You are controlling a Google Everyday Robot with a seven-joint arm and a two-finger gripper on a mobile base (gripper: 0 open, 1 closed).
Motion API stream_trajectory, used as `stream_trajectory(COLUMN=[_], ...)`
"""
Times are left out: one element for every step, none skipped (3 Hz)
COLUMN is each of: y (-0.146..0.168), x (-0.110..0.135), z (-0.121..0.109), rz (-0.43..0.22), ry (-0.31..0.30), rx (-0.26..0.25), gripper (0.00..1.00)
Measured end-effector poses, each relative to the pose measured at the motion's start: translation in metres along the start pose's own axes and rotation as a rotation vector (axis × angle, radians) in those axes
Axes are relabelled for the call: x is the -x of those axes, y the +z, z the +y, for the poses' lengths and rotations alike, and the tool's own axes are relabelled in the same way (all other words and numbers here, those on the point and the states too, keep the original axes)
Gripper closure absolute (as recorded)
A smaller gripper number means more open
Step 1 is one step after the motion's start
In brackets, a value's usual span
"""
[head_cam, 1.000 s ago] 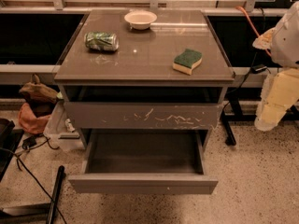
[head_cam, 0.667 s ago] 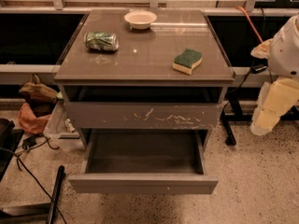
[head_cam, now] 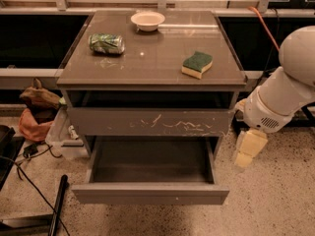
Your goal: Close middle drawer
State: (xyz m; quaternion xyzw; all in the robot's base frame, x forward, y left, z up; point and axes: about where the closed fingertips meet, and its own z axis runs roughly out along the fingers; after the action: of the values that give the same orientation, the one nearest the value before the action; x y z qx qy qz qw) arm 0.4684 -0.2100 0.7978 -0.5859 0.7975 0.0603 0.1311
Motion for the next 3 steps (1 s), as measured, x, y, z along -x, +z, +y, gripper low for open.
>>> stream_trajectory(y=[0.0,0.009,0.024], x=[0.0,0.002,0.006], z=[0.0,0.007,0.02], rz=[0.0,-0.011,-0.032], ry=[0.0,-0.002,0.0], rx=[0.0,0.007,0.023], gripper=[0.0,0.0,0.0])
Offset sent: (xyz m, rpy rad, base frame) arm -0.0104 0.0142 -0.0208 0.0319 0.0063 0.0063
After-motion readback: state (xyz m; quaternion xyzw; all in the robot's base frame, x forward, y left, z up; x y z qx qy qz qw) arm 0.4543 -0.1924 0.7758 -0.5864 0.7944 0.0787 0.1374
